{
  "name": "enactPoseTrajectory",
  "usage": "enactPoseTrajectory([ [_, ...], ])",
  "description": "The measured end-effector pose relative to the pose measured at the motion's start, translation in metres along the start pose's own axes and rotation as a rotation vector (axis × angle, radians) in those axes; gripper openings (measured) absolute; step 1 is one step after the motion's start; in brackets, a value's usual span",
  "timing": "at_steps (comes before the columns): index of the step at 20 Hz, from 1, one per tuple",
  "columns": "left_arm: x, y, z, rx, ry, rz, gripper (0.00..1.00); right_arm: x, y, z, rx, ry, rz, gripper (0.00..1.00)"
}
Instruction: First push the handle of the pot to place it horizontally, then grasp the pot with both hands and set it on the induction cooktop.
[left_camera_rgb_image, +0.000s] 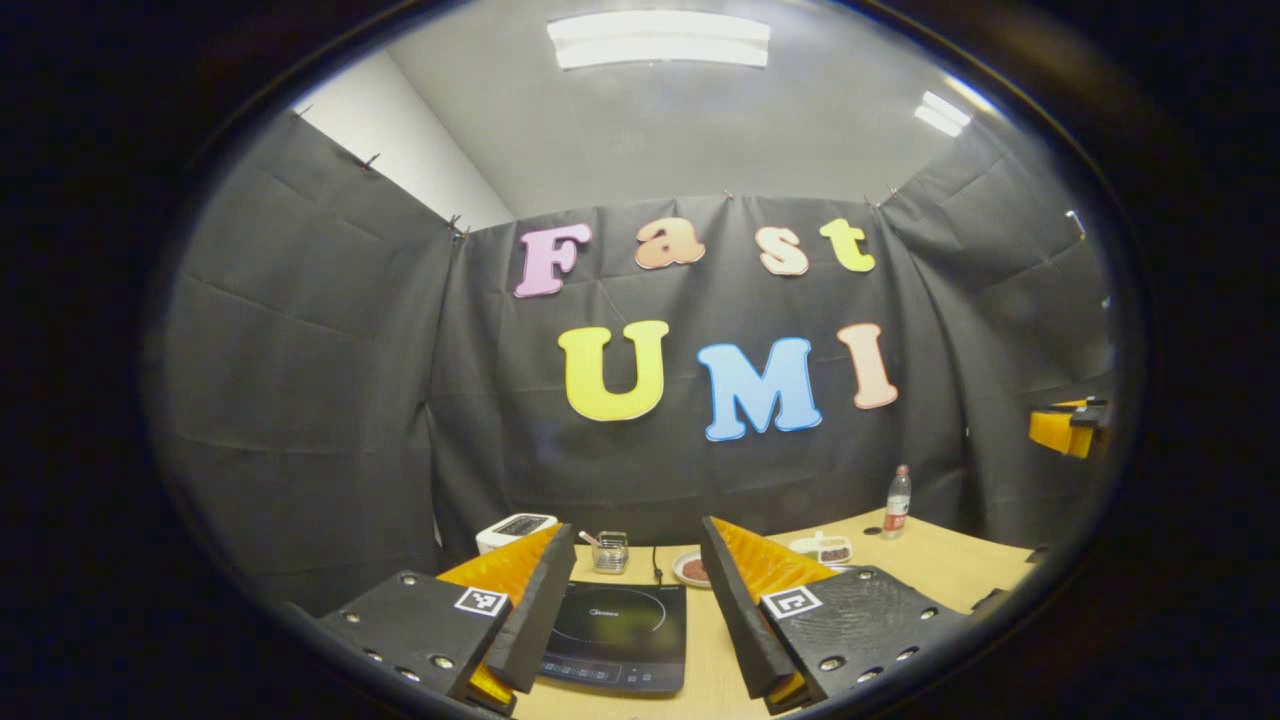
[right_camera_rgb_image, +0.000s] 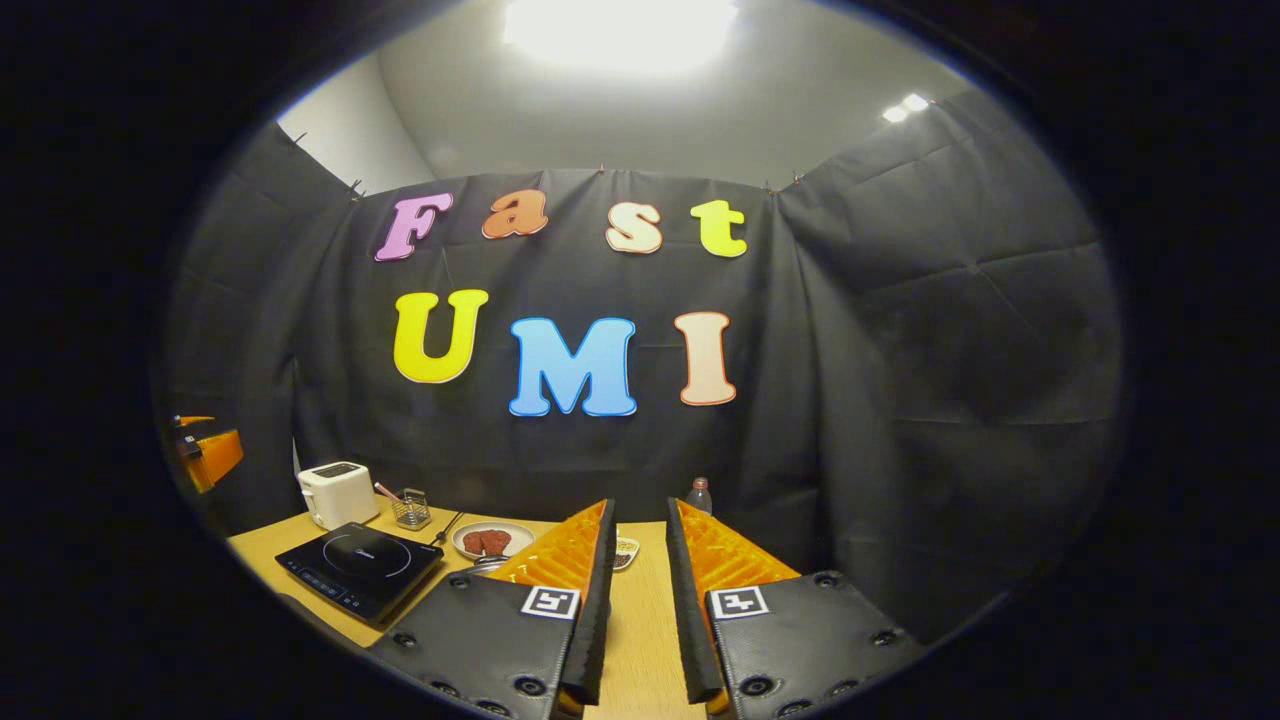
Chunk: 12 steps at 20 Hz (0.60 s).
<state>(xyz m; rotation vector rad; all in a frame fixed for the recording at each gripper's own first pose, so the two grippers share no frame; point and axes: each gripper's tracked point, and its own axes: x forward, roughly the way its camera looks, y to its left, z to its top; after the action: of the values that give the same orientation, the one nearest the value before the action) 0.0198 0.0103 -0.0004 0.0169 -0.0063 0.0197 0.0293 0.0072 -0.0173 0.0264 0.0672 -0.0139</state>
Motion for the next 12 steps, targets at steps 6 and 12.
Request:
enactPoseTrajectory([
  [6,0.002,0.003,-0.001,-0.003,-0.001,-0.002,0.74,-0.002,0.012,-0.001,-0.026,0.007,0.022,0.29],
  [12,0.004,0.014,-0.002,-0.007,-0.003,0.005,0.74,0.000,0.034,-0.004,-0.031,0.002,0.072,0.02],
])
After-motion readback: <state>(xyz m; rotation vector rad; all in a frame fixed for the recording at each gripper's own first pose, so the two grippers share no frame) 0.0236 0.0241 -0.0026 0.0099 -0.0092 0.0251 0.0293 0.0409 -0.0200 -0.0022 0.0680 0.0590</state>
